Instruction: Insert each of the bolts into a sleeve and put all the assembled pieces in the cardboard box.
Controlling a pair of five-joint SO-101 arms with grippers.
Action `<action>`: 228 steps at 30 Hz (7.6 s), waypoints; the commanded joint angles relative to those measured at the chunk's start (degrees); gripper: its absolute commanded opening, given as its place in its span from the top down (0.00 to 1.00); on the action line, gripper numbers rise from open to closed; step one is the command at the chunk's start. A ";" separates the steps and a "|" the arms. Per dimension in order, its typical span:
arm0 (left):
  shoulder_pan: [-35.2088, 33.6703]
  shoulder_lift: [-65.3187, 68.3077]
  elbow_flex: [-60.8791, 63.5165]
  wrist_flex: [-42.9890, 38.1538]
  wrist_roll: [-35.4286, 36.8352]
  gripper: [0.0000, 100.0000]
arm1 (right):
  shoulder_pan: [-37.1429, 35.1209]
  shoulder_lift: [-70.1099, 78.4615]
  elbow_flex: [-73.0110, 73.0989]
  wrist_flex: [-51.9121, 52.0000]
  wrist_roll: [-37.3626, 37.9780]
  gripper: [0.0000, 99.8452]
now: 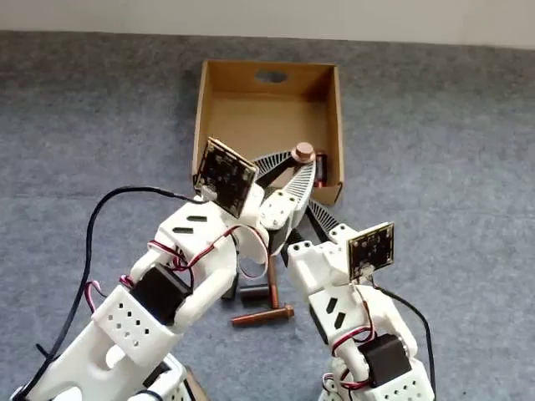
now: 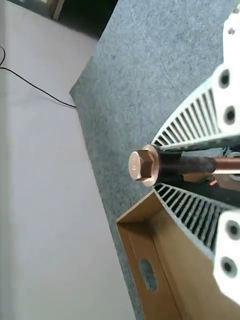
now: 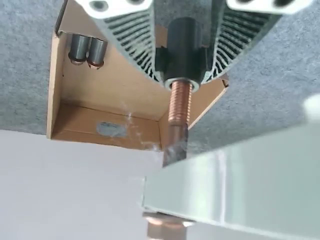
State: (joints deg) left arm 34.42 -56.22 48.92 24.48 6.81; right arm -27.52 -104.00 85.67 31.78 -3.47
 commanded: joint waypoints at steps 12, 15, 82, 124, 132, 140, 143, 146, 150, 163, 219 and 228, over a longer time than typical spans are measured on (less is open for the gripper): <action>0.48 -0.48 -0.66 6.95 -0.70 0.99 | 0.04 -0.31 -2.24 -1.27 -0.53 0.99; 0.48 -0.48 -0.40 10.81 -0.70 0.99 | 0.04 -0.31 -3.38 -1.27 -0.53 0.99; -47.60 -0.48 31.96 6.24 -1.14 0.97 | 0.13 -0.22 0.75 -0.84 -0.44 0.99; -47.16 -0.04 35.56 6.24 -1.23 0.96 | 6.64 74.68 -70.73 9.89 -0.62 0.99; -47.25 -0.04 35.74 6.51 -6.59 0.97 | 8.22 92.18 -84.35 18.86 -7.12 0.99; -47.25 -0.40 36.53 6.15 -6.68 0.97 | 11.30 111.60 -100.70 19.12 -10.46 0.99; -47.25 -0.40 36.53 6.07 -6.77 0.97 | 10.33 116.18 -103.87 19.12 -5.98 0.99; -47.16 -0.40 36.53 6.07 -6.77 0.97 | 9.45 120.13 -104.57 19.12 -2.37 0.99; -47.16 -0.40 37.05 4.40 -6.77 0.97 | 9.63 124.53 -104.75 18.86 -1.85 0.99; -47.16 -0.04 37.05 3.87 -6.77 0.97 | 9.36 133.05 -104.57 19.12 -2.11 0.99; -47.16 -0.04 37.05 3.78 -6.77 0.97 | 11.47 128.04 -110.37 38.11 -1.85 0.79; -47.16 -0.04 37.05 3.78 -6.77 0.97 | 11.38 111.08 -109.93 49.45 -1.76 0.79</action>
State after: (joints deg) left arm -12.70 -56.31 86.29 29.23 0.48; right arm -16.70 14.86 -22.11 78.90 -5.93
